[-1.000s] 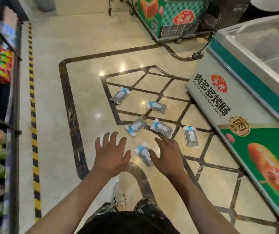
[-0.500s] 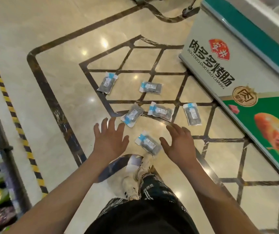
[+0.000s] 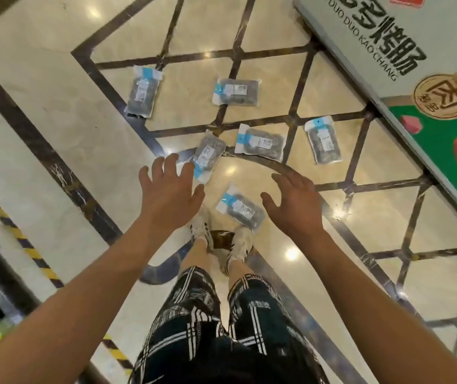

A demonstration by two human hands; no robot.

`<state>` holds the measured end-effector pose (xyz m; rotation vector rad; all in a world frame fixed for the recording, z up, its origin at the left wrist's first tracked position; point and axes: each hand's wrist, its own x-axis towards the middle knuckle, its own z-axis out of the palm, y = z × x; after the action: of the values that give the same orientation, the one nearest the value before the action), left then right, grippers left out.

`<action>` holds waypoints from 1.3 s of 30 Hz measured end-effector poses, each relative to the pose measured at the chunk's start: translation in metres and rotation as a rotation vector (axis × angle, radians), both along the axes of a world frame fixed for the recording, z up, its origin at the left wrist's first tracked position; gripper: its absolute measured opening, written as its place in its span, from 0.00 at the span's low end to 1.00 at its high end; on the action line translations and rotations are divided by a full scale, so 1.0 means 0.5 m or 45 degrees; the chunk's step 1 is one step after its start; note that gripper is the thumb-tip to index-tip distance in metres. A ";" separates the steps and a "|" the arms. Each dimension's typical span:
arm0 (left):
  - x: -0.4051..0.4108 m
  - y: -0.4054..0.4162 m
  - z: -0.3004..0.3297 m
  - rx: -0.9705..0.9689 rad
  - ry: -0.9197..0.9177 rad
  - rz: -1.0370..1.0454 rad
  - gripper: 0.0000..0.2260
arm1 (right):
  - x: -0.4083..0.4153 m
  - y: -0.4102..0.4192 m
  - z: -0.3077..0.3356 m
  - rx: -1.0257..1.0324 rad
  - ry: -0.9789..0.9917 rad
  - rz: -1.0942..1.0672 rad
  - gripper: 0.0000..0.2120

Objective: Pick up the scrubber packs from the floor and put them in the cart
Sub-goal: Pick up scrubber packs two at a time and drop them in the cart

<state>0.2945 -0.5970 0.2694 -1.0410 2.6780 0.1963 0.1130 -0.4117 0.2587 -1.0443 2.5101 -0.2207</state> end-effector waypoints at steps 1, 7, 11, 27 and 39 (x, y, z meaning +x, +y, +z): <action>-0.010 -0.014 -0.052 0.003 -0.021 -0.028 0.23 | -0.007 -0.015 -0.049 0.020 -0.017 0.002 0.25; -0.088 -0.078 -0.440 0.051 -0.249 -0.242 0.24 | 0.013 -0.035 -0.433 0.112 -0.201 -0.030 0.24; -0.125 -0.114 -0.732 0.017 -0.461 -0.504 0.20 | 0.032 -0.011 -0.721 0.245 -0.312 -0.053 0.25; -0.284 -0.274 -1.235 -0.482 -0.918 -1.569 0.17 | 0.006 0.010 -1.257 0.735 -0.593 -0.031 0.31; -0.156 -0.238 -0.809 1.182 0.210 0.714 0.20 | -0.058 0.004 -0.790 -0.259 -1.018 -1.044 0.21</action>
<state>0.2163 -0.7158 -0.1353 -1.3814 1.8990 1.4907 0.0839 -0.4100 -0.1362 0.1139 2.0135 -0.9263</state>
